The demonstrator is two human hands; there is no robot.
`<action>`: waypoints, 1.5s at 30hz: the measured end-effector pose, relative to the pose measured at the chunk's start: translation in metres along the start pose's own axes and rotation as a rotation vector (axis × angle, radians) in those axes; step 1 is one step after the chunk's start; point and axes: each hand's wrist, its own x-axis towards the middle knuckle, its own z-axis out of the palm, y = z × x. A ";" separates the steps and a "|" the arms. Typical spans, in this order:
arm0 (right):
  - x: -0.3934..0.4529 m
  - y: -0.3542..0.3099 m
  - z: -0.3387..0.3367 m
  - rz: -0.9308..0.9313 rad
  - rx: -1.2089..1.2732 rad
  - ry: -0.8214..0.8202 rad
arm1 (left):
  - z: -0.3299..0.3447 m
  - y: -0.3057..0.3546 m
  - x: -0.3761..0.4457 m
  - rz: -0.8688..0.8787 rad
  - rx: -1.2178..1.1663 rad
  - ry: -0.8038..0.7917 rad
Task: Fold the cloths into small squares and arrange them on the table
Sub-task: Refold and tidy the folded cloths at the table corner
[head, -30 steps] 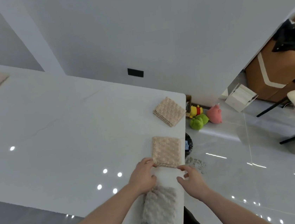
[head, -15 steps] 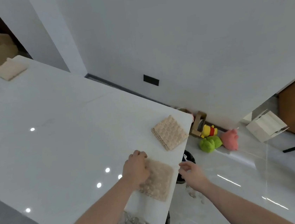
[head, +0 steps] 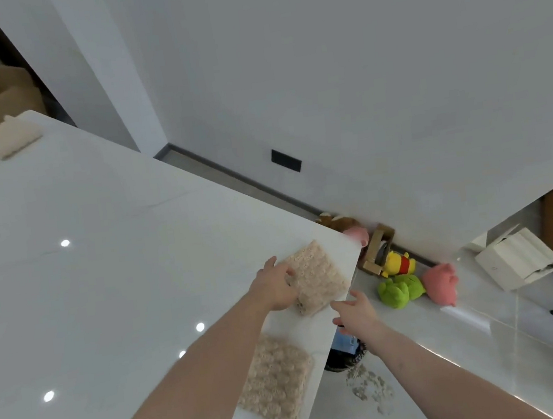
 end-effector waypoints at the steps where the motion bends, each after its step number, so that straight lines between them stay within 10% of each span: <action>1: 0.003 -0.002 0.002 -0.004 0.007 -0.008 | 0.001 0.000 0.003 -0.010 -0.020 -0.019; 34: 0.037 -0.003 0.004 -0.468 -0.548 0.190 | 0.024 -0.029 0.000 -0.002 -0.102 -0.024; 38: 0.032 0.016 0.004 -0.525 -0.942 -0.026 | 0.028 -0.037 -0.016 0.014 -0.071 0.017; 45: -0.006 0.026 0.020 -0.605 -0.854 0.014 | 0.048 -0.066 -0.104 0.038 -0.171 0.163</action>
